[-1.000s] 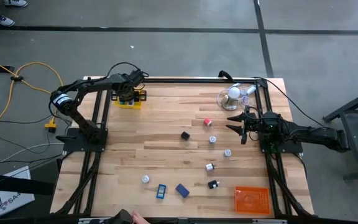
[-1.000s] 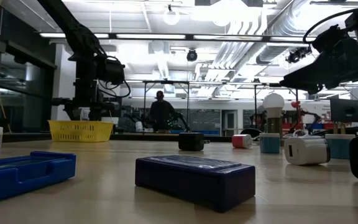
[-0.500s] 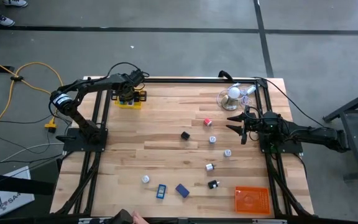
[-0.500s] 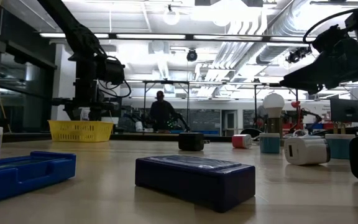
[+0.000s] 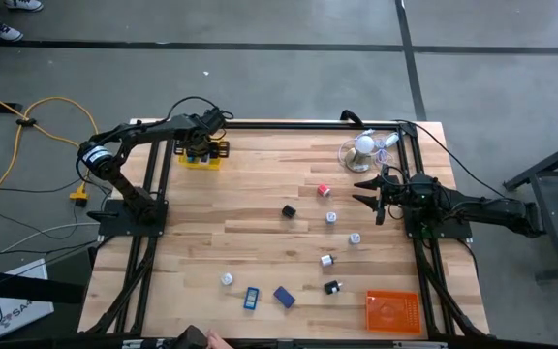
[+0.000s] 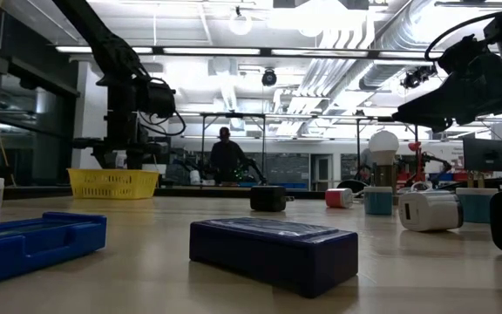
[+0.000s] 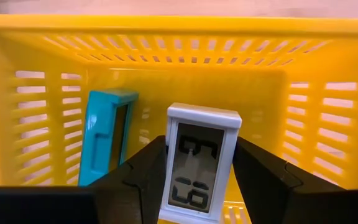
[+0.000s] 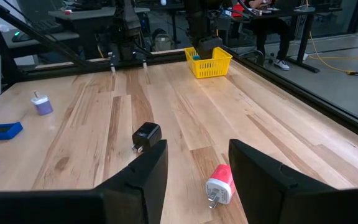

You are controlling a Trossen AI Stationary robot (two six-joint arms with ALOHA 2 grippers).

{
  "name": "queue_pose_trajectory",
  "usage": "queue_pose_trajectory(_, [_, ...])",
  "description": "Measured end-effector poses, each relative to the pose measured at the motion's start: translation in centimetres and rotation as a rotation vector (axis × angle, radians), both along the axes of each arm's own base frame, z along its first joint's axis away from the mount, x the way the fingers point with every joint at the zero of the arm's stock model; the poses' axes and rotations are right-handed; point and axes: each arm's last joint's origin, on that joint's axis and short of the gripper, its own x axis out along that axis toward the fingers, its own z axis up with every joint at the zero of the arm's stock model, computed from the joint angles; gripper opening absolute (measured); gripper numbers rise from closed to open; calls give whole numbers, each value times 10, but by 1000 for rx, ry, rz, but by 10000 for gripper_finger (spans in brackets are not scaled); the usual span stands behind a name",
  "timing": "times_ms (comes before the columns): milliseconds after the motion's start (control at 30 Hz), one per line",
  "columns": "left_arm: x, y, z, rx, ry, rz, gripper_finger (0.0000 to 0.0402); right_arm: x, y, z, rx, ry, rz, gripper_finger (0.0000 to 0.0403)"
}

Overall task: Pick & Place Office items
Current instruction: Put the white digital timer into the yellow bin, then put the dark blue digital timer into the yellow bin

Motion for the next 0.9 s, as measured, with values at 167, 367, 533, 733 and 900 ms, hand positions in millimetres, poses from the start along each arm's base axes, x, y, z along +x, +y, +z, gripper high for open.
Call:
queue_pose_trajectory(167, [0,0,0,2,1,-11,188,0,0,0,0,0,0,158])
queue_pose_trajectory(367, [0,0,0,5,-4,-3,217,0,0,0,0,0,0,158])
queue_pose_trajectory(533, [0,0,0,5,-6,1,221,0,0,0,0,0,0,158])
queue_pose_trajectory(733, [0,0,0,5,-7,4,221,0,0,0,0,0,0,158])
queue_pose_trajectory(900, [1,0,0,4,-7,4,221,0,0,0,0,0,0,158])
